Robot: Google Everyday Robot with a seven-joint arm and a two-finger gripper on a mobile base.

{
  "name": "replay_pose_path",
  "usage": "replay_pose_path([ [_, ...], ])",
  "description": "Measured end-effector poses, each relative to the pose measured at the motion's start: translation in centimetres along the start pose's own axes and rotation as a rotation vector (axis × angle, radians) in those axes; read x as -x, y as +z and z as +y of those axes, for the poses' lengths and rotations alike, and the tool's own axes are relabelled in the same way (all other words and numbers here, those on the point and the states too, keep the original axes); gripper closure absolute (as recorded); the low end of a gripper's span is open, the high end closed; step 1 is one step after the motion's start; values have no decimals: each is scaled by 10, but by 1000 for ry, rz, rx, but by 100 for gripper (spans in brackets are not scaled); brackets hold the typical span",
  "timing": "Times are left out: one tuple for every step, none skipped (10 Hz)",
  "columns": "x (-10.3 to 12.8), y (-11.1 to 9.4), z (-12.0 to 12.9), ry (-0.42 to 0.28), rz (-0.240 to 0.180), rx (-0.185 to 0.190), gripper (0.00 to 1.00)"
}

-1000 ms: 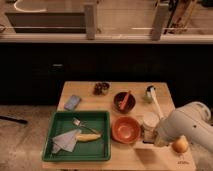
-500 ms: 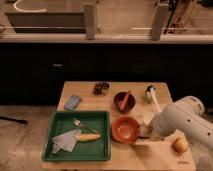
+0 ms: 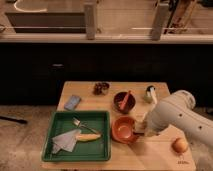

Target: Place eraser in red bowl

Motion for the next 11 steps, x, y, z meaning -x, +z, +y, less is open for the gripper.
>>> replay_pose_path([
  [4,-1,-2,-8,2,-4,100],
  [11,-3,-4,-18,0,-9,100],
  [15,-3,-7,-25,1,-12,100],
  [18,-1,-10,-31,-2,-13,100],
  [20,1,-13,-34,-4,-12,100],
  [22,4,-15,-40,-5,-11,100],
  [24,7,-15,-45,-6,-7,100],
  [28,10,-17,-53,-6,-3,100],
  [35,15,-18,-66,-7,4,100],
  [37,16,-18,-73,-6,5,100],
  [41,19,-19,-79,-6,10,100],
])
